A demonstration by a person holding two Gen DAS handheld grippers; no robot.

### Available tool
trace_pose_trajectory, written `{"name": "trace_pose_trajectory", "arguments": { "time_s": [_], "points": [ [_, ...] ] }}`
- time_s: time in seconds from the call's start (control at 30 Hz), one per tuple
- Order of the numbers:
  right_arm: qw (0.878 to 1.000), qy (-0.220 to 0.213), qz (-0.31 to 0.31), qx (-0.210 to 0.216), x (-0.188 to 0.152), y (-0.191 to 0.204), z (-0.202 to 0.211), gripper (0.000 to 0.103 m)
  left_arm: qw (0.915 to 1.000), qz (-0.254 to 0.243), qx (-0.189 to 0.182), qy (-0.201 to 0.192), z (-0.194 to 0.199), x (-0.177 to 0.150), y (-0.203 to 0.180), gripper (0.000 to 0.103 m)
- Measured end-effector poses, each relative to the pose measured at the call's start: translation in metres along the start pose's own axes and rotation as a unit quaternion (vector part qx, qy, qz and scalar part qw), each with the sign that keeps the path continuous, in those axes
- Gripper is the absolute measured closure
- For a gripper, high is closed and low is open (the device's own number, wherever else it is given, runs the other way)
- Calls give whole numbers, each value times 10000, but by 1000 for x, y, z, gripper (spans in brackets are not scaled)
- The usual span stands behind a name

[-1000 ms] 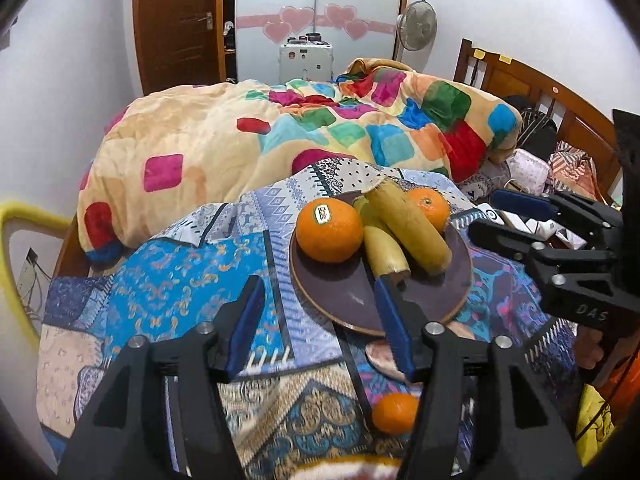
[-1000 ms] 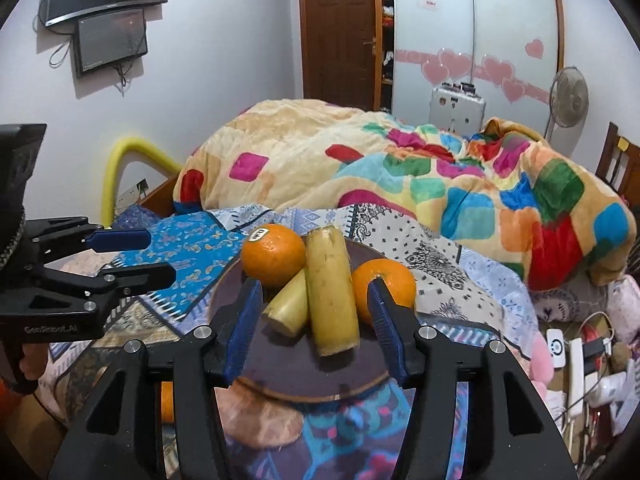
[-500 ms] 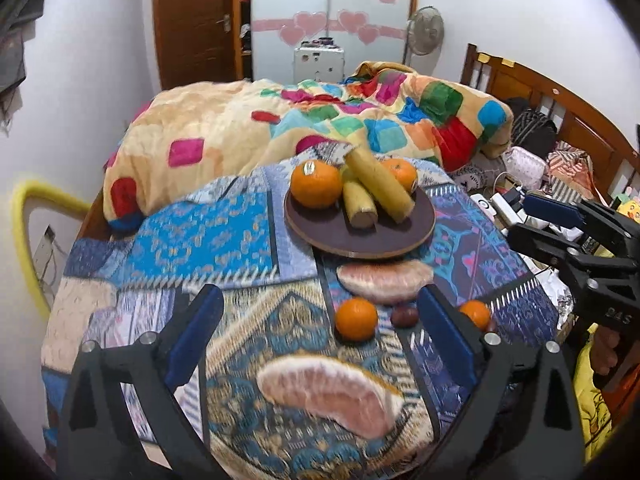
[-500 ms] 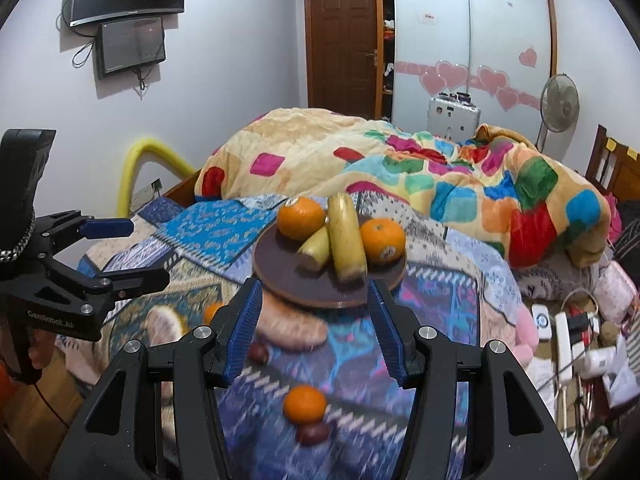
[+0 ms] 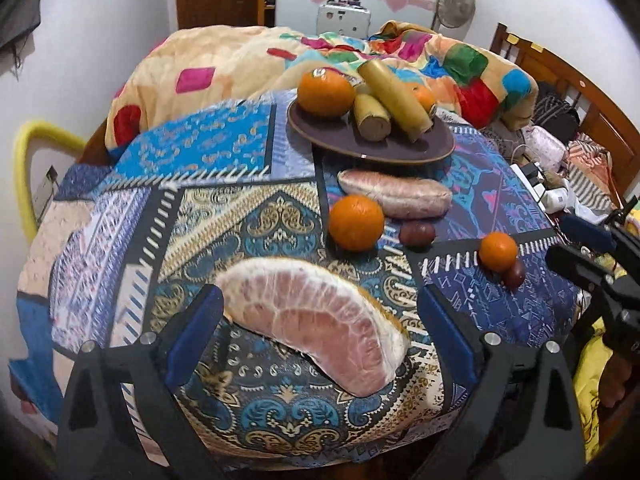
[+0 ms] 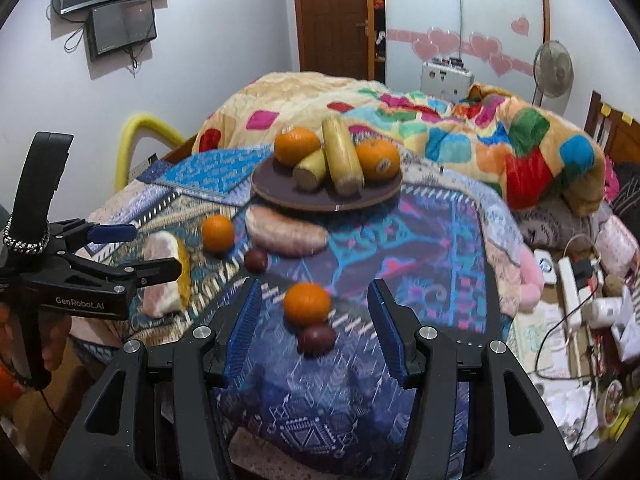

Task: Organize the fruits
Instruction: 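Move the left tool to the pomelo segment while the right tool approaches an orange, then grasp and lift the pomelo segment with the left tool while the right tool lifts an orange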

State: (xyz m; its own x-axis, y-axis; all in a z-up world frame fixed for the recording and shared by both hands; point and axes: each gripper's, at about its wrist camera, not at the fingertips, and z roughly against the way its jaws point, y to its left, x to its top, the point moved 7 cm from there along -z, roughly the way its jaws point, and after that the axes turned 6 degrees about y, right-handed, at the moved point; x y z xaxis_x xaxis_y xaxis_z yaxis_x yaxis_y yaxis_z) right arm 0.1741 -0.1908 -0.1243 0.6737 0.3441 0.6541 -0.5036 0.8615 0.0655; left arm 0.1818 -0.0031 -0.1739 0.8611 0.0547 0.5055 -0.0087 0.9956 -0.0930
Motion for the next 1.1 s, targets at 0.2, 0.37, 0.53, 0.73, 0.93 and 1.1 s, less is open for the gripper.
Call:
{"name": "trace_pose_trajectory", "arguments": {
  "time_s": [0.2, 0.37, 0.53, 0.73, 0.93, 1.1],
  "points": [
    [9998, 161, -80, 129, -11, 1, -11, 51, 9997, 34, 210, 101, -14, -13, 1, 4],
    [9996, 207, -36, 167, -14, 6, -16, 51, 9999, -50, 89, 73, -10, -20, 10, 1],
    [9994, 264, -22, 206, -15, 8, -24, 51, 9993, -281, 243, 61, 0, -30, 30, 1],
    [9993, 310, 12, 195, -14, 11, -31, 52, 9991, -390, 127, 140, 5, -34, 42, 5],
    [9991, 364, 36, 196, -12, 12, -39, 52, 9970, -720, -60, 270, -5, -25, 24, 25],
    [9989, 404, 65, 211, -11, 10, -44, 57, 9970, -687, -229, 286, -13, -14, 21, 28]
  ]
}}
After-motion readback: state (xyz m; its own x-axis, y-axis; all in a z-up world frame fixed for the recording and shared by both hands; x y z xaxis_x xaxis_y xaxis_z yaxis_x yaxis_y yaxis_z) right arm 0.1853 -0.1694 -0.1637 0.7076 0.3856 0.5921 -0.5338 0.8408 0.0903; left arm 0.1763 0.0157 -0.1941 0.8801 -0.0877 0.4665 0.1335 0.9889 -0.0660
